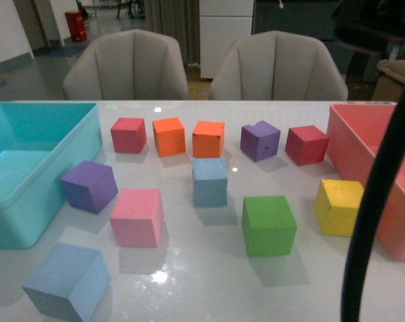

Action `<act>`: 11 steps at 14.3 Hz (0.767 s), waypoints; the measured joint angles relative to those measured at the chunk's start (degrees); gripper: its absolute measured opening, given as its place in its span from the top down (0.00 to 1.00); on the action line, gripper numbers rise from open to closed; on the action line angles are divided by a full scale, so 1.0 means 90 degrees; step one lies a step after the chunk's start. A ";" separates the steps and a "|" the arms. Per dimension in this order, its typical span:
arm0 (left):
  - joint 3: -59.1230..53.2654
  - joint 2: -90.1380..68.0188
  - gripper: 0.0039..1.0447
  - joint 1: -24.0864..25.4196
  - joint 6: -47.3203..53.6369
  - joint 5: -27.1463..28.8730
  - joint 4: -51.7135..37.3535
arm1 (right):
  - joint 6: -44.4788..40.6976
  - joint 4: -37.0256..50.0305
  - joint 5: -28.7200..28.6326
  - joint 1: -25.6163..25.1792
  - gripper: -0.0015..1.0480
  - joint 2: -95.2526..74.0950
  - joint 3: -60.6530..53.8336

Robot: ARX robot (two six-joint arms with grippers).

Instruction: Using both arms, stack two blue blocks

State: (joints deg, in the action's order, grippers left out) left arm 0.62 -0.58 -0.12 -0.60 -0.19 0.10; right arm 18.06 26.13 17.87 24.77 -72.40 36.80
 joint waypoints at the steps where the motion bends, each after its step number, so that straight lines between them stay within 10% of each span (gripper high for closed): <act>1: 0.0000 0.0000 0.06 -0.0005 0.0000 0.0007 0.0007 | -0.0653 0.0920 0.0393 -0.0114 0.21 0.0444 -0.0709; 7: 0.0000 0.0000 0.06 0.0012 0.0000 0.0019 0.0010 | -0.1923 -0.0126 -0.0714 -0.1508 0.94 0.4296 -0.3045; 11: 0.0000 0.0000 0.06 0.0012 0.0000 0.0019 0.0010 | -0.1970 -0.0508 -0.1229 -0.2033 0.98 0.5112 -0.3521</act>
State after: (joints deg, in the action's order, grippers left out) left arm 0.62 -0.58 -0.01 -0.60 -0.01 0.19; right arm 0.34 21.56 6.81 6.48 -26.39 5.10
